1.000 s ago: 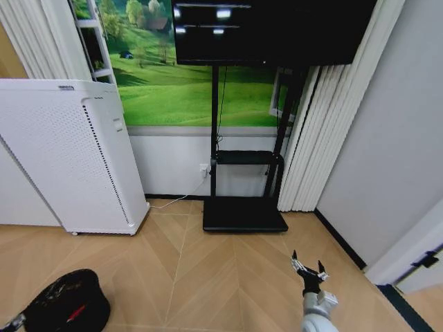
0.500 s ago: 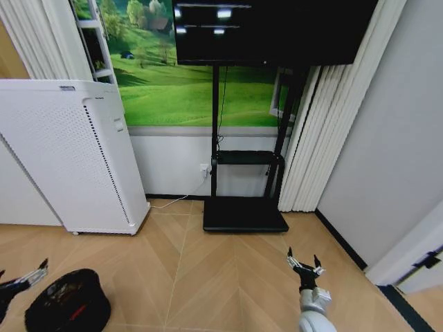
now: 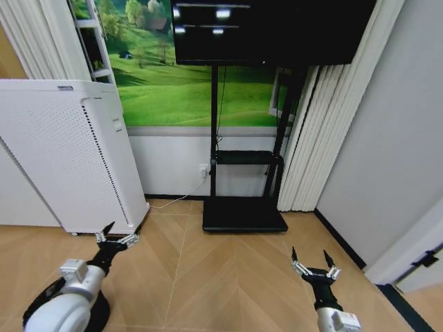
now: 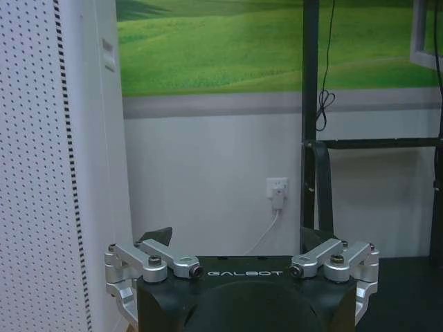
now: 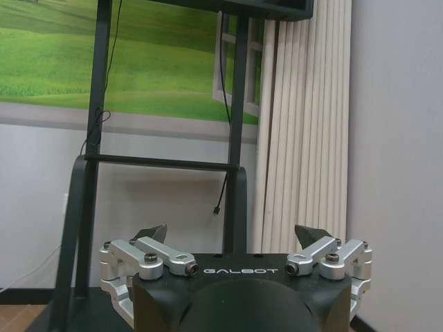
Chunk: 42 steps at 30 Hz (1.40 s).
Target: Pick up the trash bin and place the garbage on the floor into it.
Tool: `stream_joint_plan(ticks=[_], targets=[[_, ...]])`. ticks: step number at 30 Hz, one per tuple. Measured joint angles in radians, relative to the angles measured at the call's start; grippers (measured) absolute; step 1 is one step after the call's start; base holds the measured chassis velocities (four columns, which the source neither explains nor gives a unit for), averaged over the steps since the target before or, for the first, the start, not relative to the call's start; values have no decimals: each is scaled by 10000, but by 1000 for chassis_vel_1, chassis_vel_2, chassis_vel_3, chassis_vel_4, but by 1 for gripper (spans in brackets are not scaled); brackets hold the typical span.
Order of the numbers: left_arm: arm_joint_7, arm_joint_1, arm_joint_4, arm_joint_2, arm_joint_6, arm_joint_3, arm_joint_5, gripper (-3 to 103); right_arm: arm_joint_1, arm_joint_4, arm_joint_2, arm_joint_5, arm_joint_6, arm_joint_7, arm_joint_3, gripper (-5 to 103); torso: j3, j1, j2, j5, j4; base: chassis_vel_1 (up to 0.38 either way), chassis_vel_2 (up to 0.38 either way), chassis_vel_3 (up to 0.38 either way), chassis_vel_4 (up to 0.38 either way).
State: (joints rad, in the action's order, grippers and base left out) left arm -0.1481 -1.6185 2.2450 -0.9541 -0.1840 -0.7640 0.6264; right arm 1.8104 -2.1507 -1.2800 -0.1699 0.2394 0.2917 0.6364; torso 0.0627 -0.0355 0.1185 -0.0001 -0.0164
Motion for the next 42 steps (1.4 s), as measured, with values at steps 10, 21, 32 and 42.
stream_joint_plan(ticks=[10,21,32,42], targets=[[-5,-695,169,-653,270,788,-619,100,1081,-1245,-900,479,-325,-283,-1126,100,0,0,1,1,3,0,0,0,0],[-10,-766,239,-672,255,744,-627,100,1115,-1235,-1005,529,-388,-249,-1270,100,0,0,-1,1,2,0,0,0,0],[-12,-768,234,-668,248,726,-614,100,1099,-1203,-996,514,-388,-238,-1264,100,0,0,-2,2,2,0,0,0,0],[-12,-767,225,-664,238,716,-604,100,1092,-1187,-989,503,-389,-229,-1255,100,1,0,-2,3,2,72,78,-69,-83]])
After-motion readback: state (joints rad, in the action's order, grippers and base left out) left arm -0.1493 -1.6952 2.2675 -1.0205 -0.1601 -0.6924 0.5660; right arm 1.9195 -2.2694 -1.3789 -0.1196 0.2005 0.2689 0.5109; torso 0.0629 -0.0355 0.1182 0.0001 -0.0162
